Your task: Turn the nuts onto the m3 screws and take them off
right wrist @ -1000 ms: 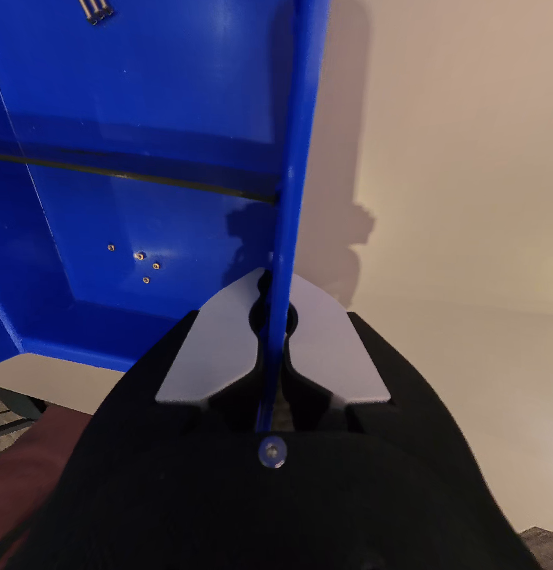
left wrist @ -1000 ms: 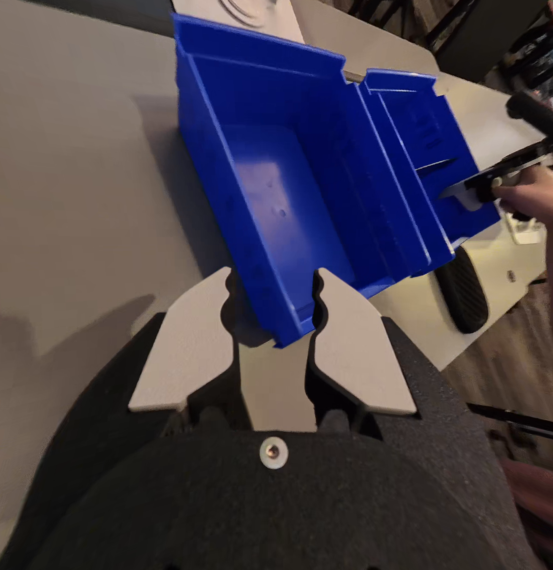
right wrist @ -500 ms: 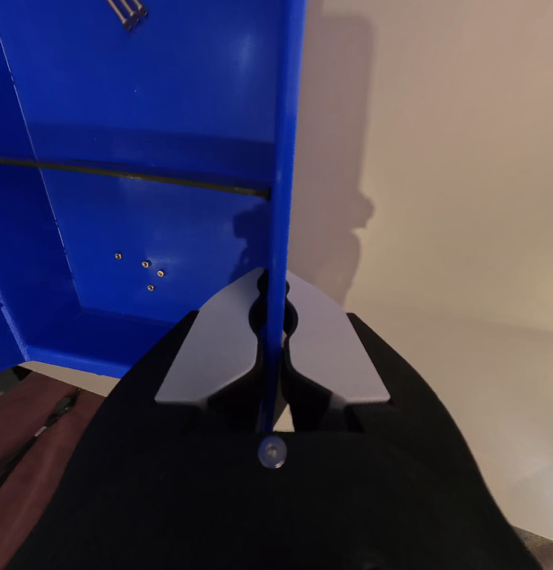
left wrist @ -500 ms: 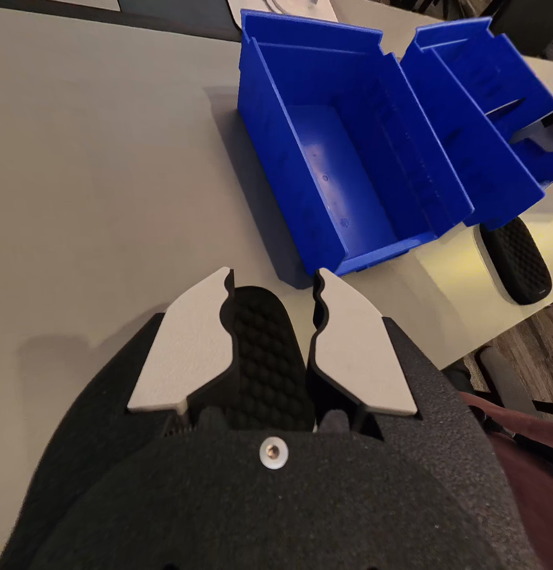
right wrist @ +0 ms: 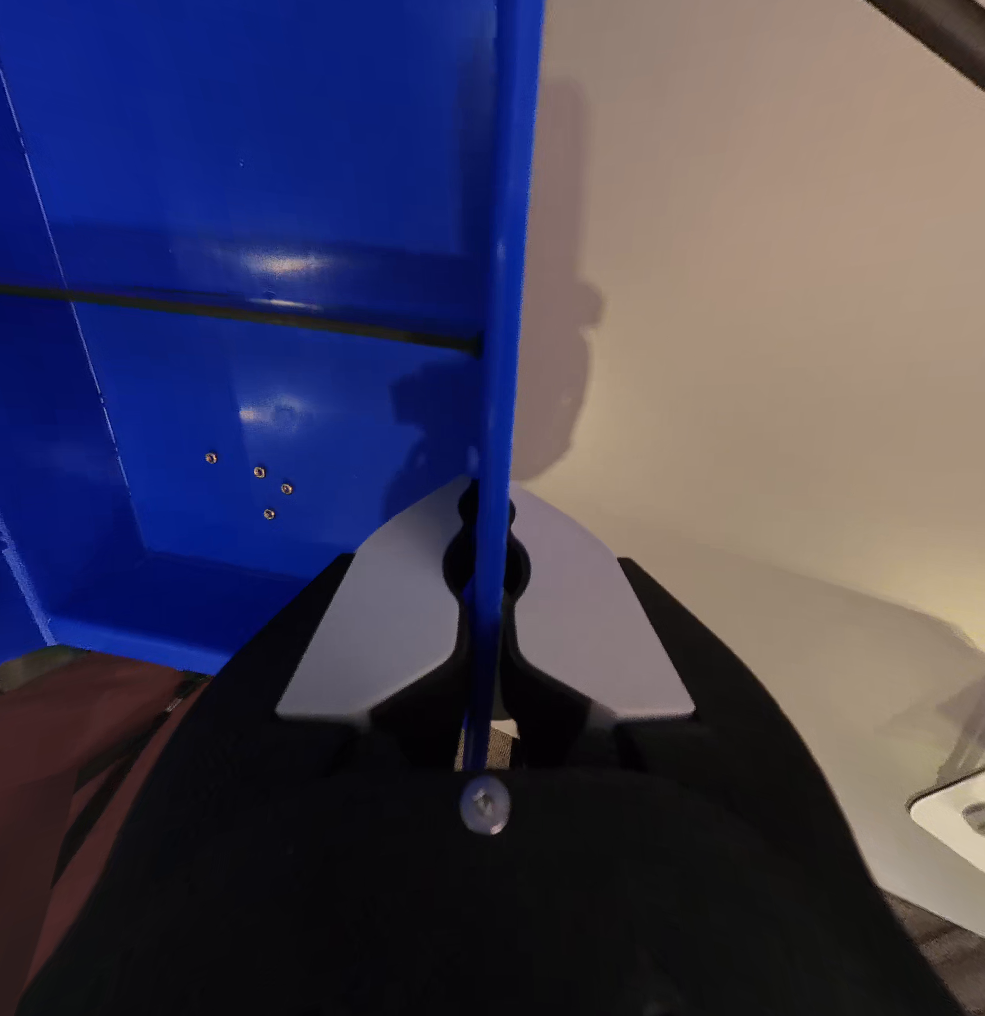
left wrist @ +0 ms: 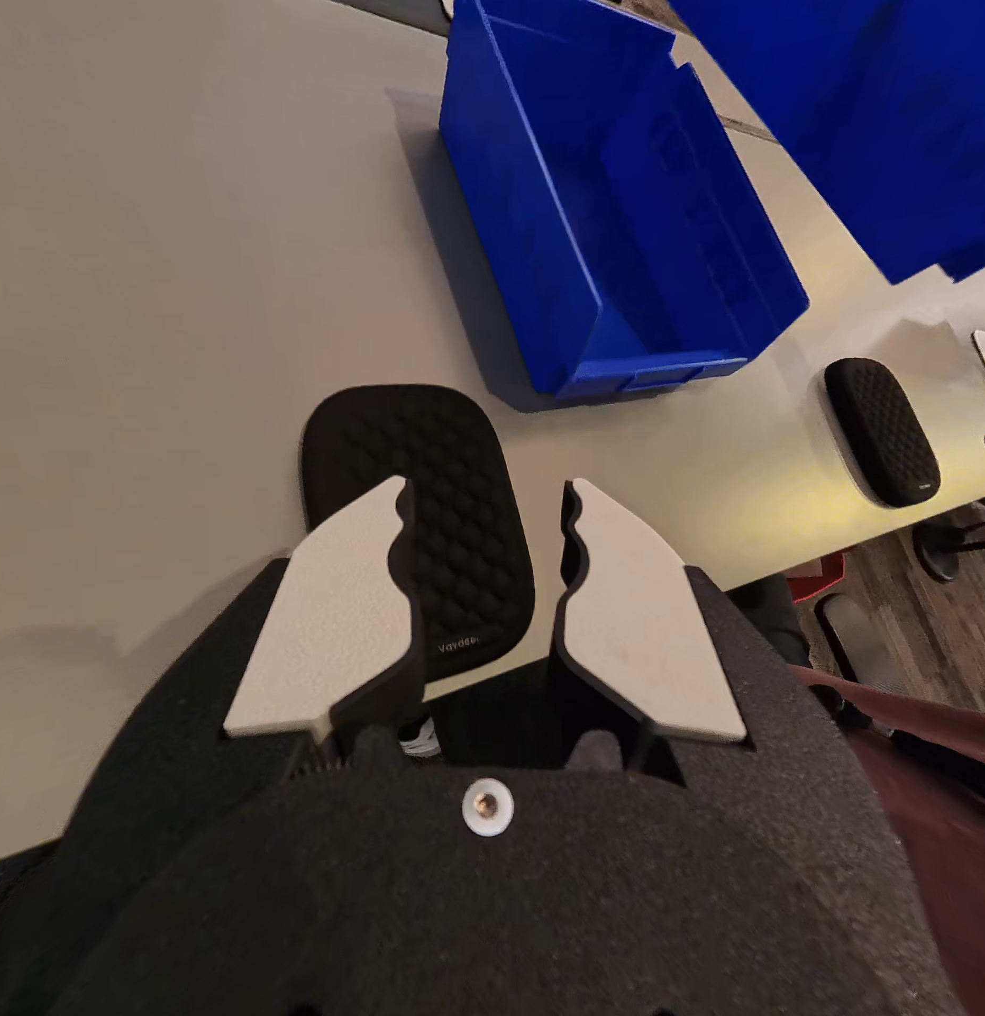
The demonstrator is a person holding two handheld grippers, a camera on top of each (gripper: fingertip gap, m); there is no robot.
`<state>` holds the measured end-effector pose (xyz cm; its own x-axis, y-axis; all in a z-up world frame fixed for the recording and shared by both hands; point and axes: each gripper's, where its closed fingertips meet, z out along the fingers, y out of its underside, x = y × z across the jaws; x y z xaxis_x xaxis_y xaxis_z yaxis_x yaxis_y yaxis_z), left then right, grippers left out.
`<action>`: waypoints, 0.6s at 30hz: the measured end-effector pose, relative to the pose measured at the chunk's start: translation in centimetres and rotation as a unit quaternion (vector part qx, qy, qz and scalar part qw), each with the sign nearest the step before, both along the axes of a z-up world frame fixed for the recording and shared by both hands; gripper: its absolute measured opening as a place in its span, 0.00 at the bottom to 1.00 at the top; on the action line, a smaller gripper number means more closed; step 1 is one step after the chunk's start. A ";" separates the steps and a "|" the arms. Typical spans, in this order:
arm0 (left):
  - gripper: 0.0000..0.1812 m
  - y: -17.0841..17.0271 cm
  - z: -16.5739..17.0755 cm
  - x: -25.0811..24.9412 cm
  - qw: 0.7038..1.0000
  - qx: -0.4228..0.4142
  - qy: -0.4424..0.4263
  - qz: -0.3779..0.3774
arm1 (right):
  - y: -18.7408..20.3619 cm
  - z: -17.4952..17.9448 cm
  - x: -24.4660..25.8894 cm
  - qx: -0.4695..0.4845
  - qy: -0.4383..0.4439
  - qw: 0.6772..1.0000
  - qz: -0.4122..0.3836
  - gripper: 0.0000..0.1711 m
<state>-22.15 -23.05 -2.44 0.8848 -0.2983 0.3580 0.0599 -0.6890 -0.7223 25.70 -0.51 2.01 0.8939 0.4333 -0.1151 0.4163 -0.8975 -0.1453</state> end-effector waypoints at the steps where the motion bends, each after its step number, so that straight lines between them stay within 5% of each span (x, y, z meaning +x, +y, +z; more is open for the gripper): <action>1: 0.29 -0.4 -0.2 -0.2 1.000 -0.001 -0.003 0.002 | 0.1 0.1 -1.8 -0.005 0.006 1.000 0.012 0.03; 18: 0.29 -6.5 -2.7 -8.2 0.994 -0.009 -0.020 0.105 | 1.6 -0.7 -38.3 -0.003 0.099 0.978 0.182 0.03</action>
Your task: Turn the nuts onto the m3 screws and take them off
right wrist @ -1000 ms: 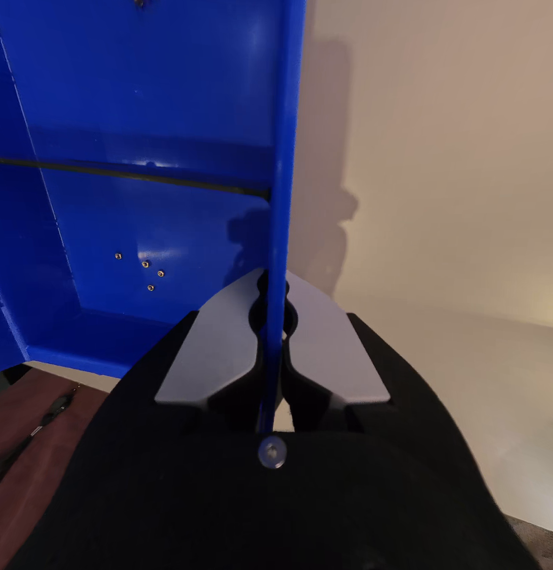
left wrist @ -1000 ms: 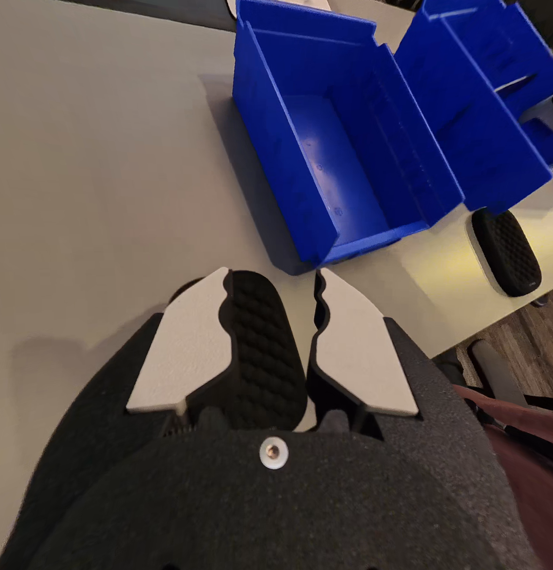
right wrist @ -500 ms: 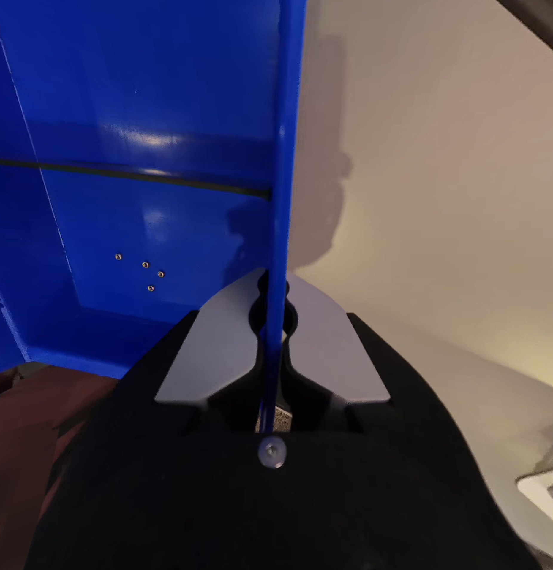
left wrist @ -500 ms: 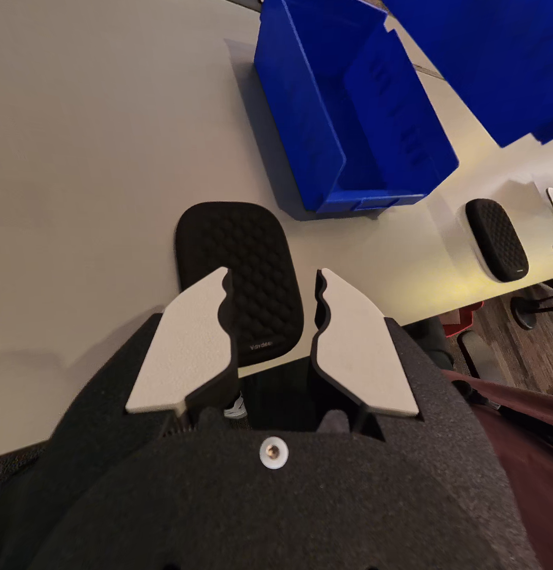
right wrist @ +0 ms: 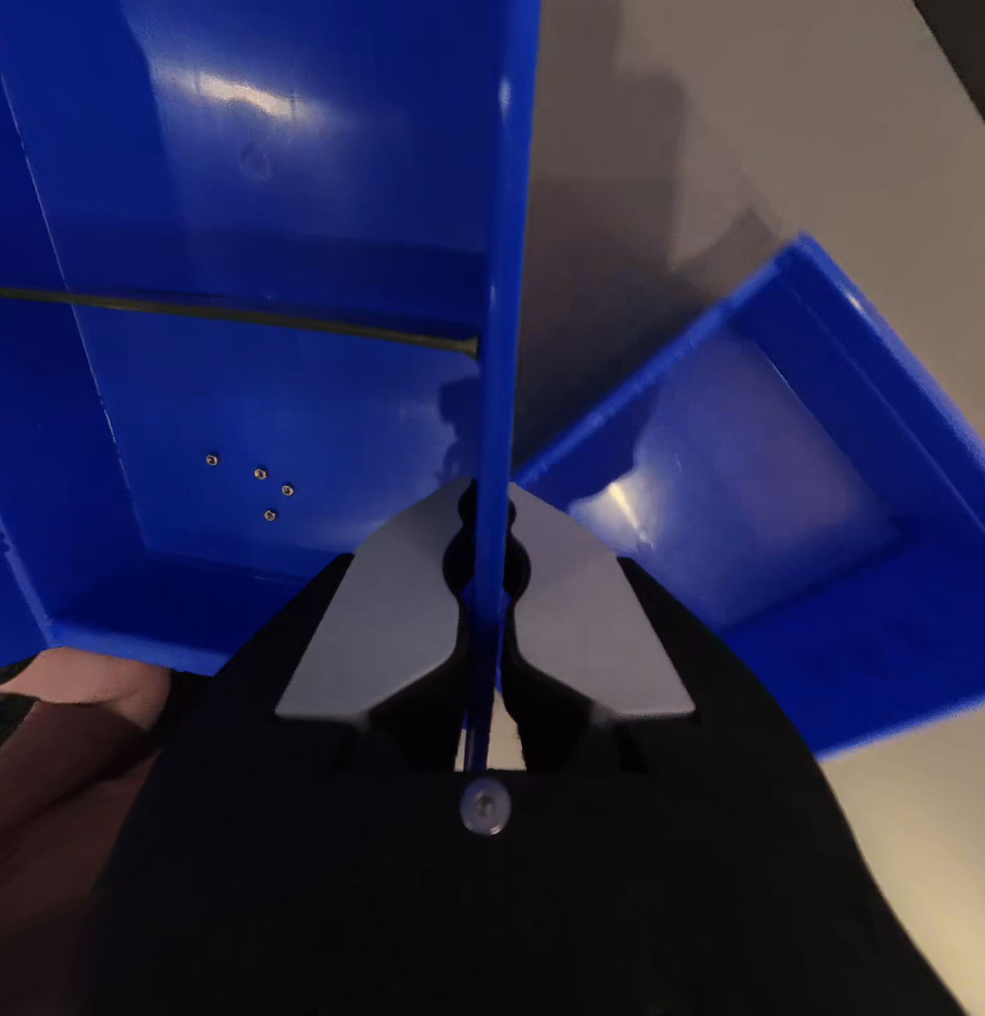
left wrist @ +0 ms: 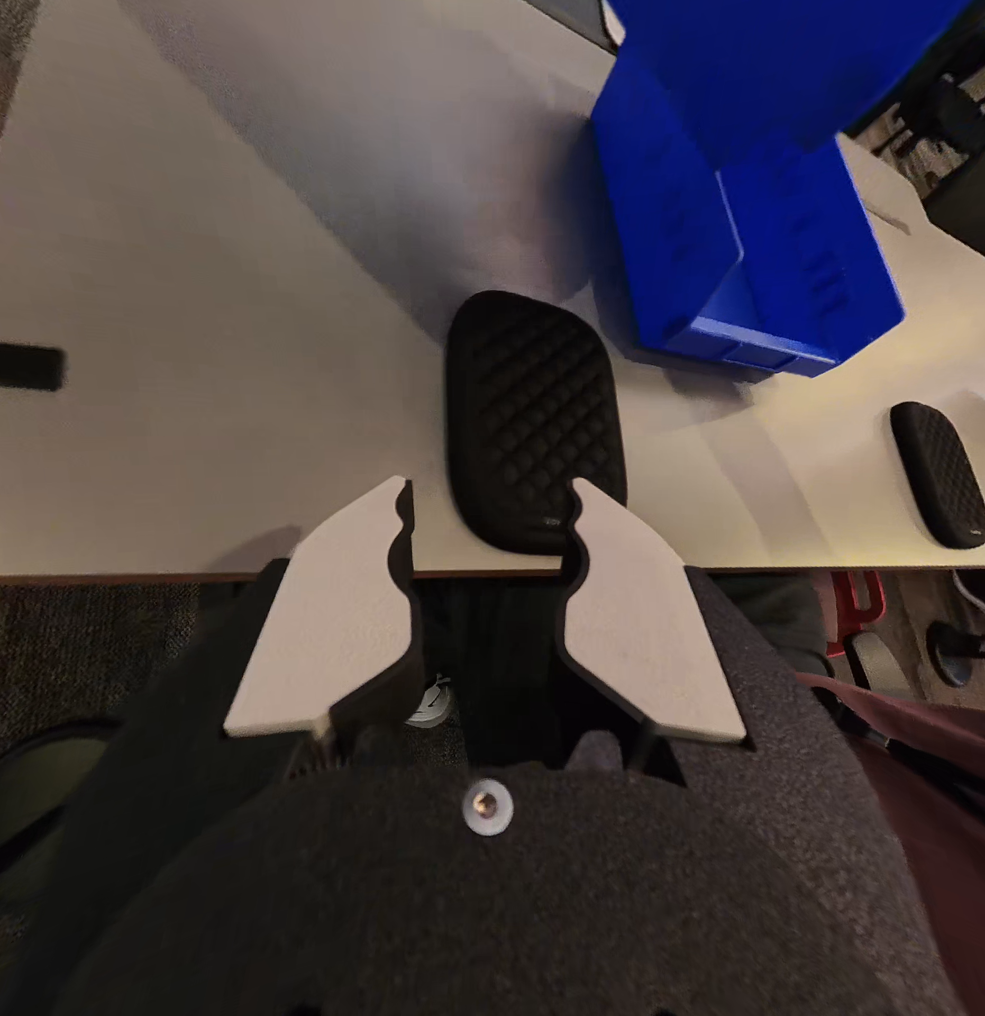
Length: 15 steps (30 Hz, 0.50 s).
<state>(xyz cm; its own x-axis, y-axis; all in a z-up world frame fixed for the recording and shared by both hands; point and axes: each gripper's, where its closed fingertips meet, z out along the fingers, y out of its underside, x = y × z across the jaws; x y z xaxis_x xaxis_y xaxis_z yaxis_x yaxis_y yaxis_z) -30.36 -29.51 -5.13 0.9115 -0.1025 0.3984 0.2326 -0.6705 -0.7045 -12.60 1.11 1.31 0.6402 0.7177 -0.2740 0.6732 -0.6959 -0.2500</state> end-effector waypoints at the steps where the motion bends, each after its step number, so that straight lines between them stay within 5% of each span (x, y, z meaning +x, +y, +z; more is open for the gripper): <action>1: 0.29 -0.3 -0.2 -0.5 1.000 -0.001 -0.001 0.006 | 0.1 -0.3 -1.6 0.004 0.001 1.000 0.004 0.03; 8: 0.29 -2.5 -0.9 -3.2 0.999 -0.005 -0.002 0.041 | 0.6 -5.6 -8.8 -0.008 -0.002 1.000 0.017 0.03; 15: 0.28 -3.6 -1.6 -4.4 0.998 -0.009 -0.001 0.061 | 1.0 -12.3 -9.3 -0.019 -0.047 0.999 0.012 0.03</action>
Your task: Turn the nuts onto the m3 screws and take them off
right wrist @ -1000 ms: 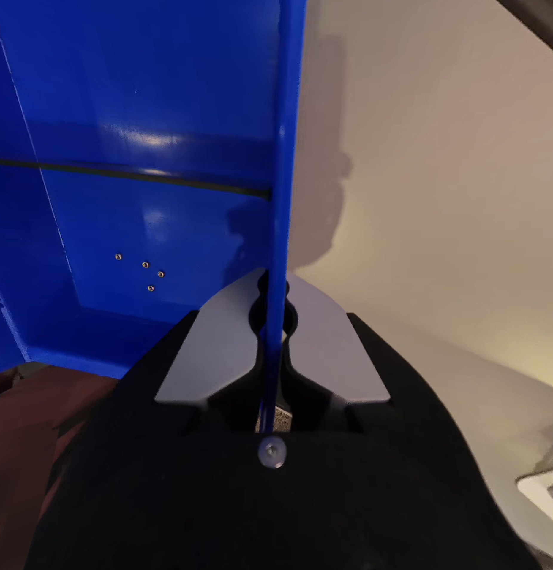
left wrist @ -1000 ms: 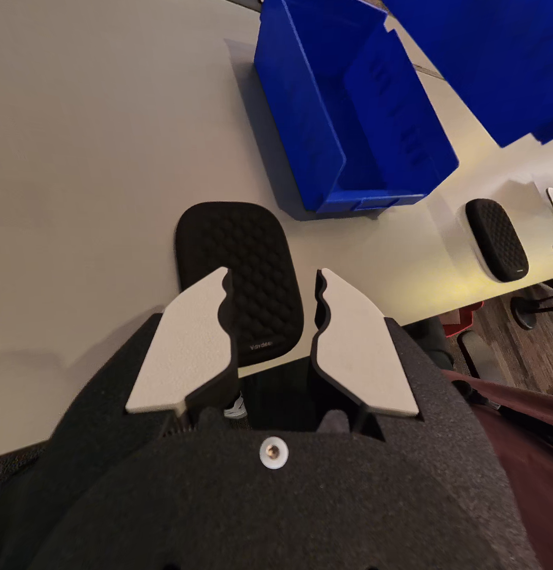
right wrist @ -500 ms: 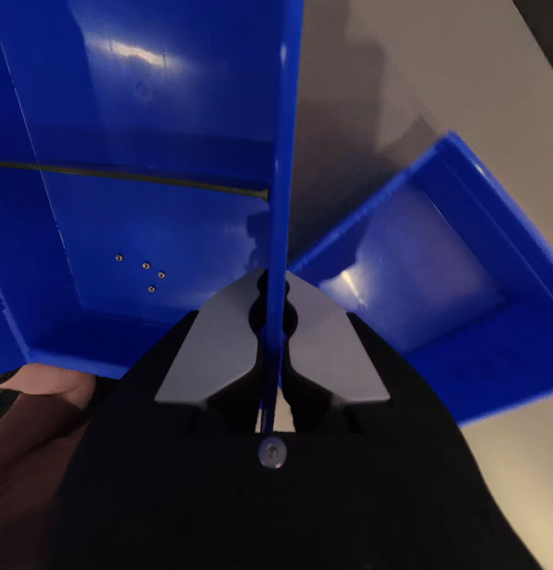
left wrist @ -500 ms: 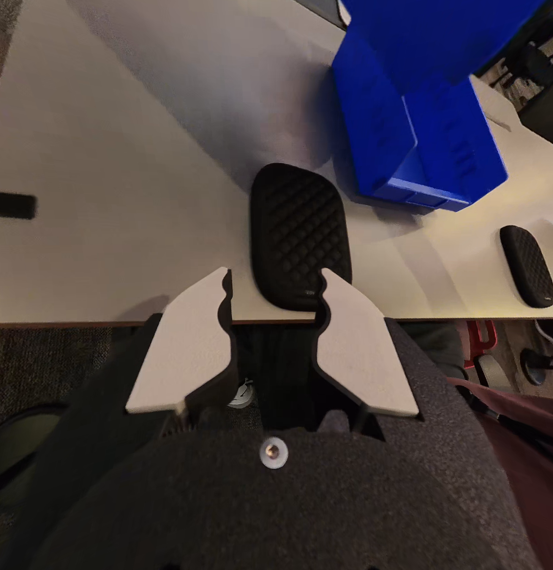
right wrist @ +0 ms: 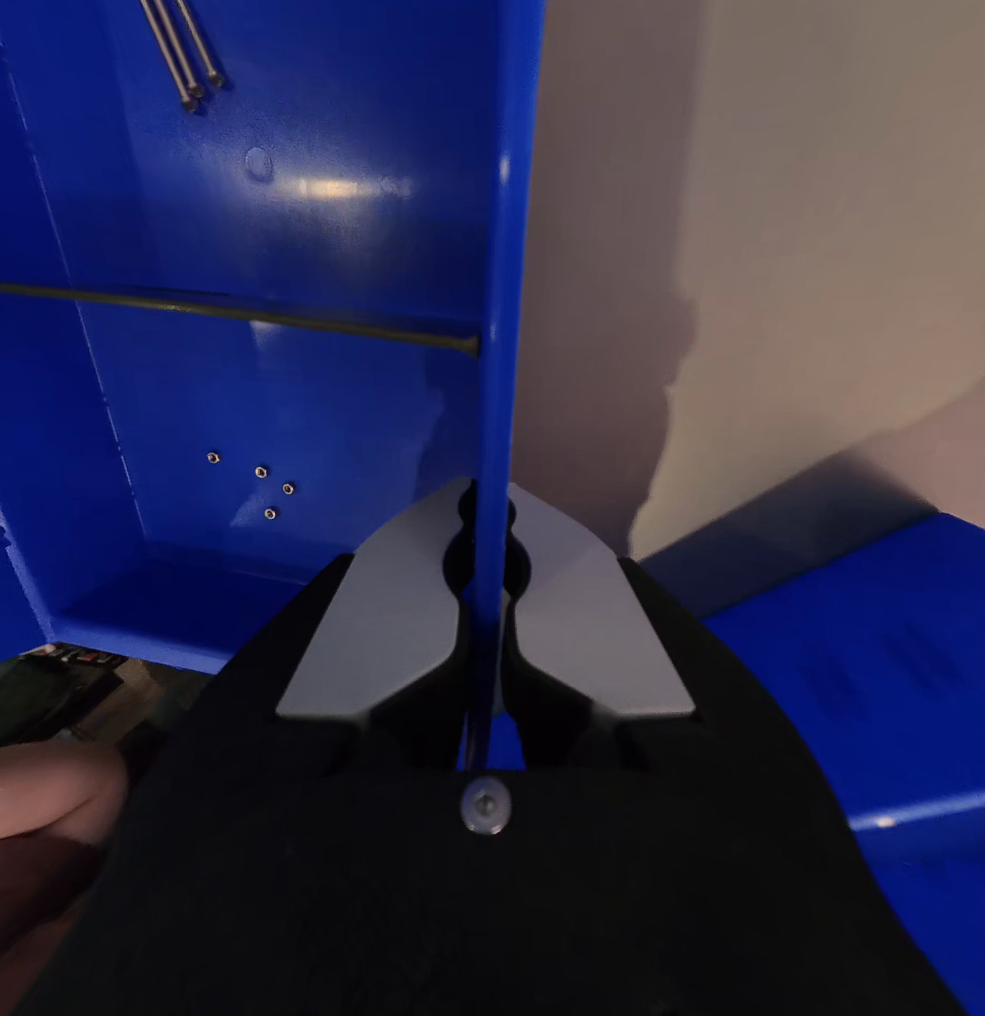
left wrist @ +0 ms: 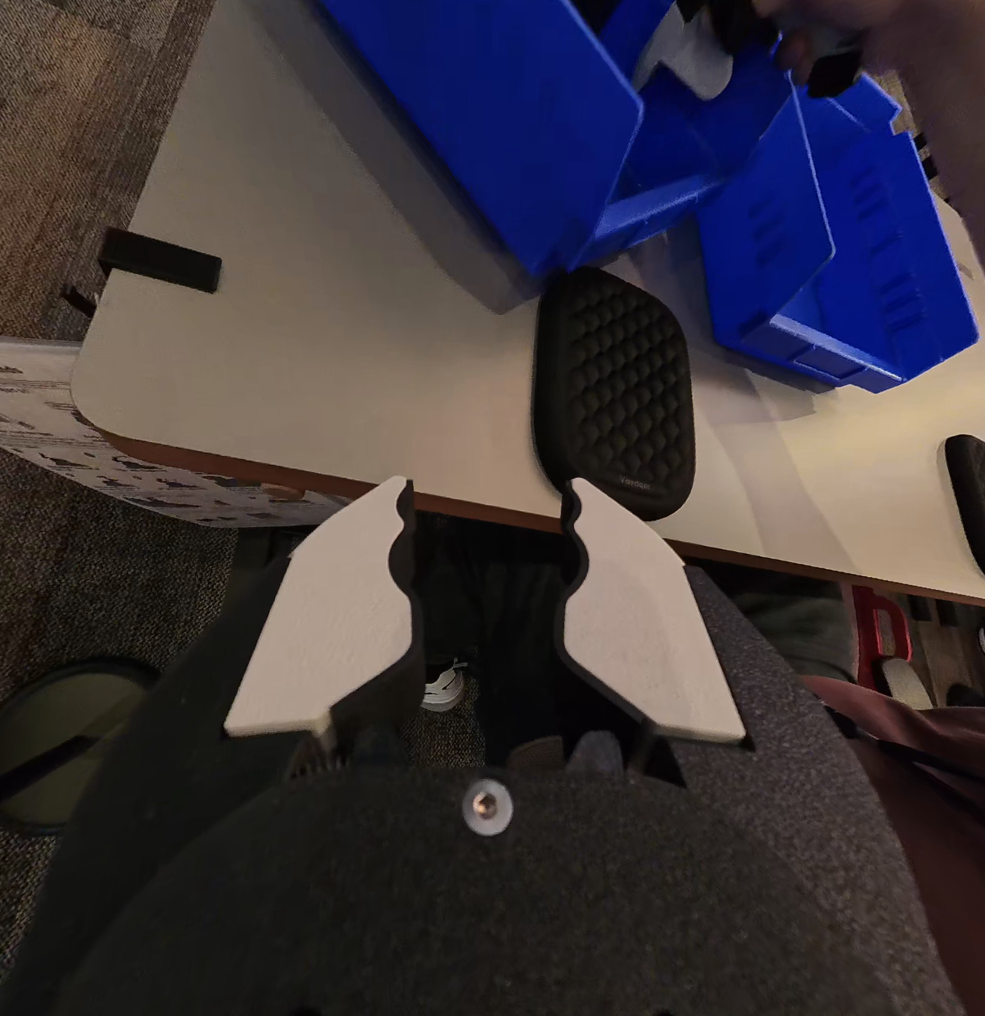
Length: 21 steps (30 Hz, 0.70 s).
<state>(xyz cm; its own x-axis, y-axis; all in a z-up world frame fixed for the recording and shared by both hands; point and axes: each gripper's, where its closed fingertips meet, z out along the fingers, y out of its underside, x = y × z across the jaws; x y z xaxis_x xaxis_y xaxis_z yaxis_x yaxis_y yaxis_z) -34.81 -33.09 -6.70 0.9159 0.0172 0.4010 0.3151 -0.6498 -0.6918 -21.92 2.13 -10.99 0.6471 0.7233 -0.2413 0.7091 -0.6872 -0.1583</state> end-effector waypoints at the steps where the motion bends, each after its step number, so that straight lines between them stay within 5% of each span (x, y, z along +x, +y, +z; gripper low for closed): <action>1: 0.28 0.0 -0.1 0.0 1.000 -0.001 -0.001 0.000 | 0.2 -0.6 0.2 0.001 -0.003 1.000 -0.005 0.03; 7: 0.28 1.3 -0.8 1.1 1.000 -0.004 -0.013 -0.012 | 0.8 -1.0 0.7 0.020 0.008 1.000 -0.012 0.07; 11: 0.29 2.1 -1.0 2.2 1.000 0.003 -0.014 -0.022 | 2.9 5.0 1.7 0.198 0.074 0.977 0.041 0.13; 13: 0.29 1.9 -1.5 2.6 1.000 -0.003 -0.009 -0.028 | 3.5 10.4 6.1 0.308 0.082 0.948 0.027 0.20; 16: 0.29 1.4 -2.2 2.6 1.000 -0.013 0.007 -0.019 | 4.5 14.7 19.5 0.403 0.006 0.912 -0.072 0.27; 21: 0.29 2.6 -1.6 3.6 1.000 0.000 0.012 -0.021 | 2.4 8.8 30.6 0.233 0.053 0.951 -0.195 0.39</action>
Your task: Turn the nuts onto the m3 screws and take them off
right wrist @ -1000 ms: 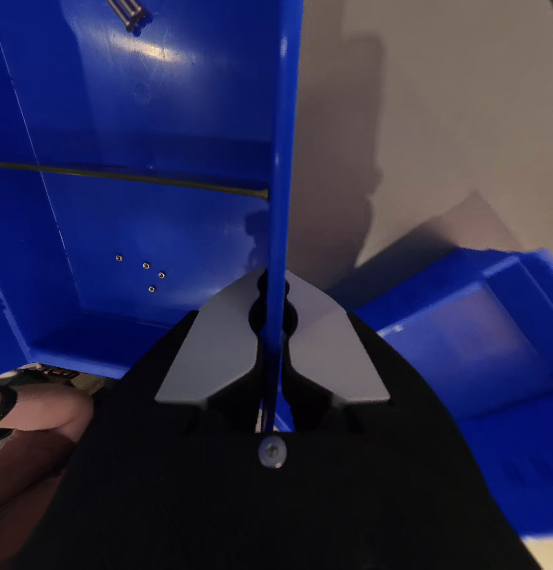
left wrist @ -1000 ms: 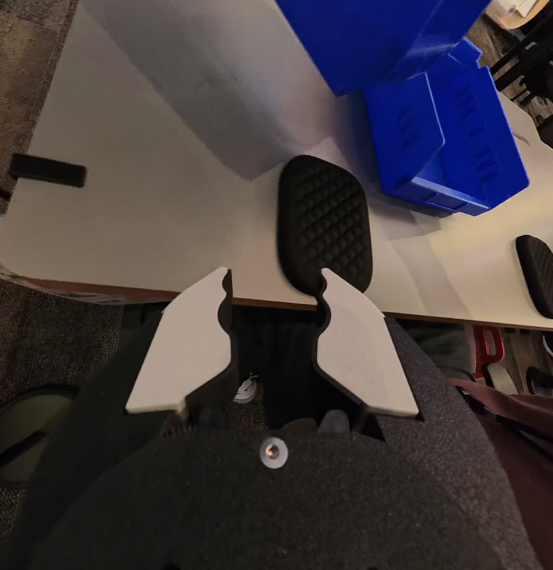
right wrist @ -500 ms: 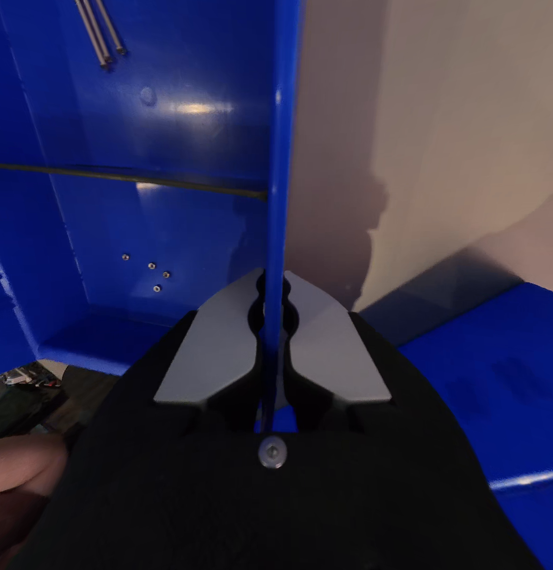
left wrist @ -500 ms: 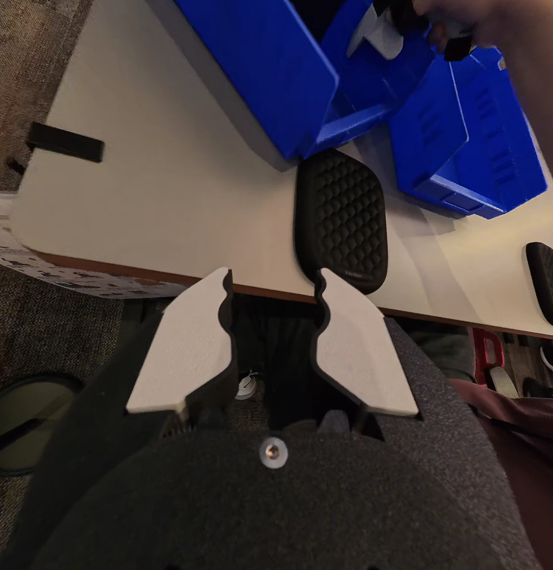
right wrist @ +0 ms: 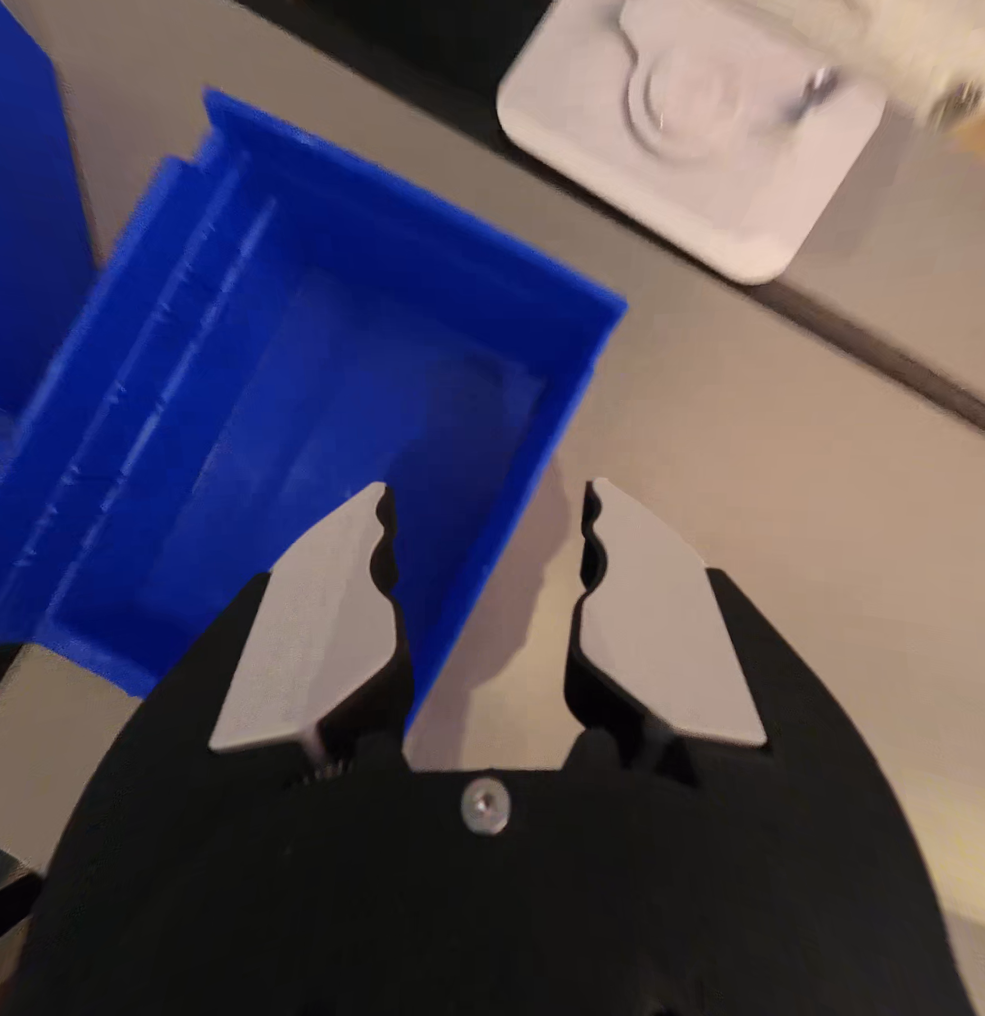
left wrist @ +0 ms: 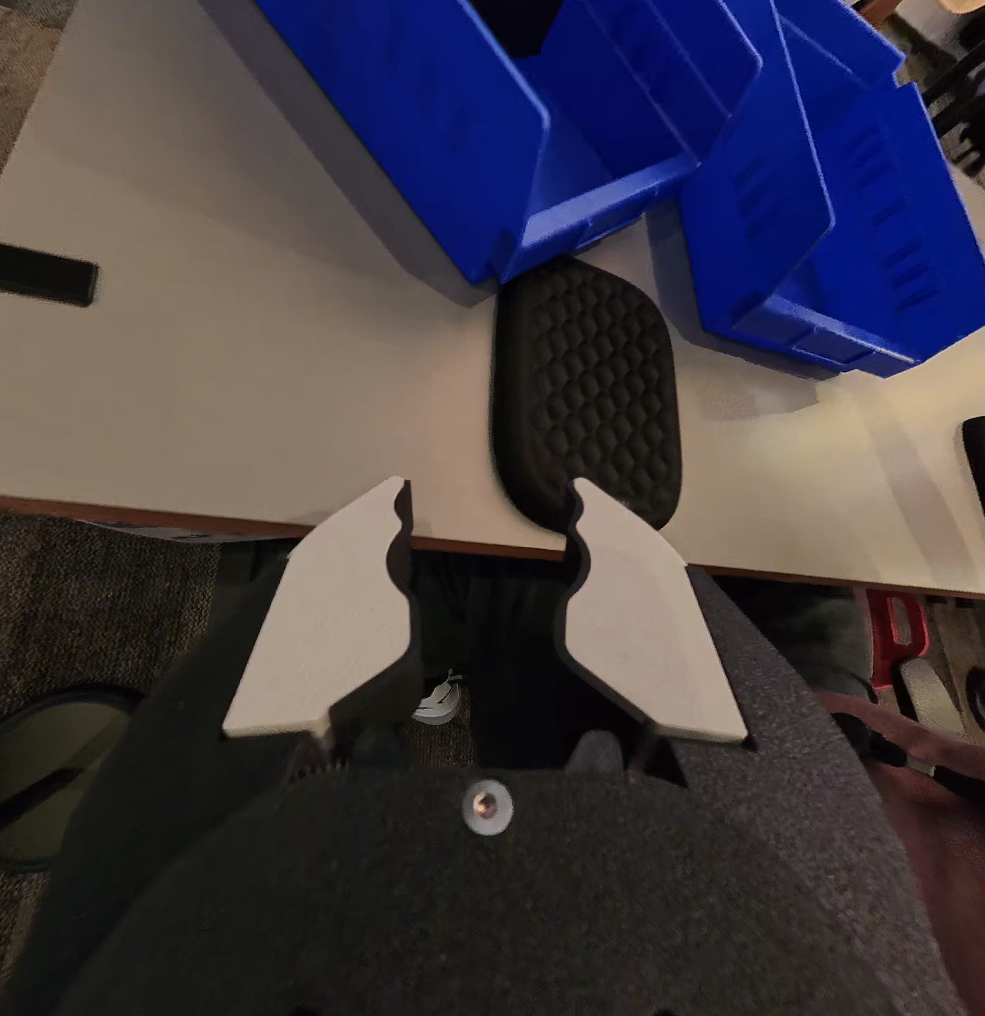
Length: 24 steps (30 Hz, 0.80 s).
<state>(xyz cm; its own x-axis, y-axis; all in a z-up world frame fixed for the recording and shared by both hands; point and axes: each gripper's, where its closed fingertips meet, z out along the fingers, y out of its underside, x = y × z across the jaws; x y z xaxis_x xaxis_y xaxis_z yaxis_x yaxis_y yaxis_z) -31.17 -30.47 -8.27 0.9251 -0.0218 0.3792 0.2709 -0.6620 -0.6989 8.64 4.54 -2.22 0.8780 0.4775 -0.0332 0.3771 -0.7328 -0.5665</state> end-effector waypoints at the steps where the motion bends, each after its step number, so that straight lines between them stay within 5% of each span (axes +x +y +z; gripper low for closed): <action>1: 0.29 0.3 0.2 0.1 1.000 -0.005 0.007 0.001 | -0.6 -1.1 0.6 -0.014 0.009 1.000 -0.005 0.40; 7: 0.29 2.8 3.5 0.4 0.998 0.029 0.046 0.033 | -3.6 -7.8 0.8 -0.147 -0.022 0.989 0.016 0.38; 9: 0.29 3.5 4.3 0.9 0.997 0.034 0.060 0.033 | -4.3 -8.3 0.2 -0.193 -0.001 0.981 0.033 0.15; 12: 0.29 4.5 5.1 1.6 0.996 0.033 0.077 0.034 | -3.0 -8.6 2.5 -0.190 -0.044 0.980 0.026 0.04; 24: 0.30 6.5 6.9 5.1 0.993 0.026 0.110 0.022 | 0.1 -8.8 22.8 -0.188 -0.050 0.978 -0.071 0.04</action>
<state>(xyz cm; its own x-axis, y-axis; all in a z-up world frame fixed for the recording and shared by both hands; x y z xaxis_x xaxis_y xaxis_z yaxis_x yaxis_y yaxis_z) -26.06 -24.02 -1.35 0.9858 0.0065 0.1679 0.1365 -0.6135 -0.7778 31.47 4.69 -11.03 0.9425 0.3206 -0.0942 0.2956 -0.9314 -0.2125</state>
